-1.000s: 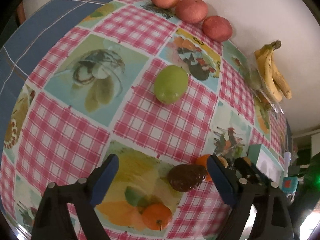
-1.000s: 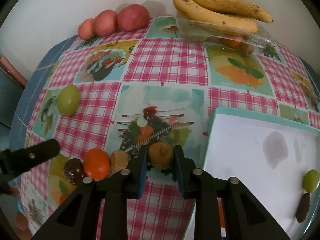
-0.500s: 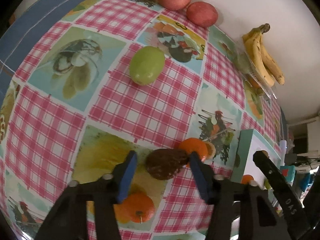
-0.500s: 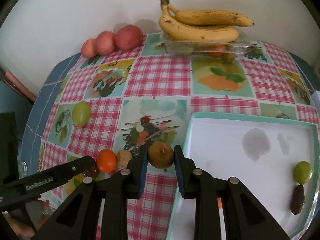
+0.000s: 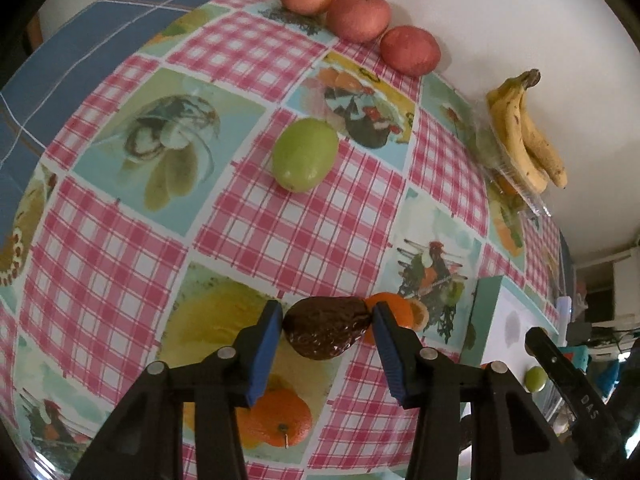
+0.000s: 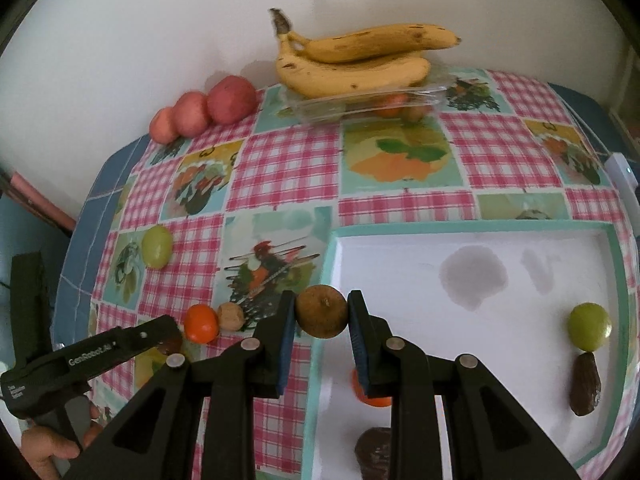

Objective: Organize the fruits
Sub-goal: 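Carry the kiwi and date into the white tray and open both tools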

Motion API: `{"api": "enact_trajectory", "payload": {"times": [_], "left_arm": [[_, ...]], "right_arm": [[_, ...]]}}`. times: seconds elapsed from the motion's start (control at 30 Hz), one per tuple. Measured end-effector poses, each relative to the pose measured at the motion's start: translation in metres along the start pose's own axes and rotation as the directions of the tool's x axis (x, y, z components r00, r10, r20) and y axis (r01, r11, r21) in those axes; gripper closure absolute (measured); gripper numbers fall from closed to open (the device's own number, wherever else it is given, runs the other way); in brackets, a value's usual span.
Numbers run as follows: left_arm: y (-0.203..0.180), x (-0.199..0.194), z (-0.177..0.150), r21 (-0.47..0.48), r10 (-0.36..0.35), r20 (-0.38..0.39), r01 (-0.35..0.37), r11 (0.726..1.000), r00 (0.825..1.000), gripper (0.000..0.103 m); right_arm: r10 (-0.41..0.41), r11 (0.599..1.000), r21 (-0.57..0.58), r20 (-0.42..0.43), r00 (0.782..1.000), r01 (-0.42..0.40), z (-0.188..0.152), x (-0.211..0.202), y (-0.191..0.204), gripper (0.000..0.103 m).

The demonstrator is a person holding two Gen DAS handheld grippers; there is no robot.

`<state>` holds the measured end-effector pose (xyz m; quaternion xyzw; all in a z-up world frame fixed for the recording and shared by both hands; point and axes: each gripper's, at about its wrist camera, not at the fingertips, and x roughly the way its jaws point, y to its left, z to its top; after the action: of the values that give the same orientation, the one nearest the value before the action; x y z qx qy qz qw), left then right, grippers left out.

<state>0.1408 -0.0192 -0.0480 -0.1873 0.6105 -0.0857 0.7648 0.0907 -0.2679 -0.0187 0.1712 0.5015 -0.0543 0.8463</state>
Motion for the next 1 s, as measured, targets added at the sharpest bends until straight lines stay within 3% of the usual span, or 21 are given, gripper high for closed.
{"api": "enact_trajectory", "payload": {"times": [0.4,1.0], "left_arm": [[-0.03,-0.025,-0.003,0.058,-0.048,0.062,0.045,0.997,0.997,0.054],[-0.092,-0.041,-0.023,0.201,-0.115,0.074,0.098,0.975,0.991,0.054]], "right_arm": [[-0.083,0.983,0.166,0.036,0.996,0.076,0.008,-0.024,-0.075,0.076],[-0.171,0.912,0.389,0.08,0.982,0.127,-0.003,-0.06,-0.176,0.076]]}}
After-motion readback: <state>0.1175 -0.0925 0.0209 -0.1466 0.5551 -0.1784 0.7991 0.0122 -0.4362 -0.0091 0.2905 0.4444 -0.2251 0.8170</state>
